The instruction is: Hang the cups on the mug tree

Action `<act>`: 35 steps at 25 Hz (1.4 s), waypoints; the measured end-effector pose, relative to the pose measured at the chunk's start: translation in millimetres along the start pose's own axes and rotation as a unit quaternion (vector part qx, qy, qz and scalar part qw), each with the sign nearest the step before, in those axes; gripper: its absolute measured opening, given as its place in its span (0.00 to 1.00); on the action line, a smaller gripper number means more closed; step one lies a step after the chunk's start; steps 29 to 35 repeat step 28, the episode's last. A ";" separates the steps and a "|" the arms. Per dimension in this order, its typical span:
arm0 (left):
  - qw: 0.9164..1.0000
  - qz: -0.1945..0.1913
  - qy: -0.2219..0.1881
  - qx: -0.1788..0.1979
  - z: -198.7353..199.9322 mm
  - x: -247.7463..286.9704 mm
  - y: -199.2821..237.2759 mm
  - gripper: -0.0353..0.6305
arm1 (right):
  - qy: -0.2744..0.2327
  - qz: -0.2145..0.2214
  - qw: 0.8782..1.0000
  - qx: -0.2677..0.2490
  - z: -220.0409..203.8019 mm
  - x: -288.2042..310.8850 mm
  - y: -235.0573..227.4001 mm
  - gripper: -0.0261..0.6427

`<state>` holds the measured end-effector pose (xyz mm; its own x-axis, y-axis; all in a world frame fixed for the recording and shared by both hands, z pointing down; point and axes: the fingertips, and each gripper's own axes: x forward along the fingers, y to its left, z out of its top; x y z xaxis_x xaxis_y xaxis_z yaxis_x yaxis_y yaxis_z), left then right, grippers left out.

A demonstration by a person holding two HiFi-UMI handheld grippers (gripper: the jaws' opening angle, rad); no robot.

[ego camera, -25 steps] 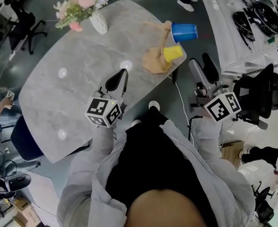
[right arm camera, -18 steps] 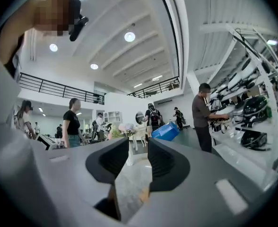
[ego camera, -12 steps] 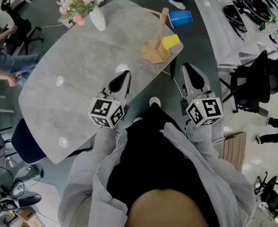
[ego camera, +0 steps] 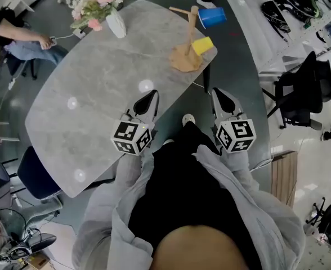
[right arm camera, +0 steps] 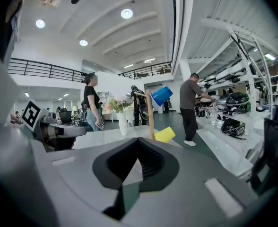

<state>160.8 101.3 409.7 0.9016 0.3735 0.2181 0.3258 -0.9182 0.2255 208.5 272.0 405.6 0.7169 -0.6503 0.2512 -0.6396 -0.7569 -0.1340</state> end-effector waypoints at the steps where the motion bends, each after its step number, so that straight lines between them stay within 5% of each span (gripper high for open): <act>1: 1.000 -0.001 0.001 0.001 -0.1 -0.9 -1.0 0.06 | 0.001 0.002 1.000 -0.001 -0.1 -1.0 2.0 0.06; 35: 1.000 0.003 -0.002 -0.002 1.2 8.4 13.1 0.06 | 0.002 0.012 1.000 -0.008 4.6 18.0 2.6 0.06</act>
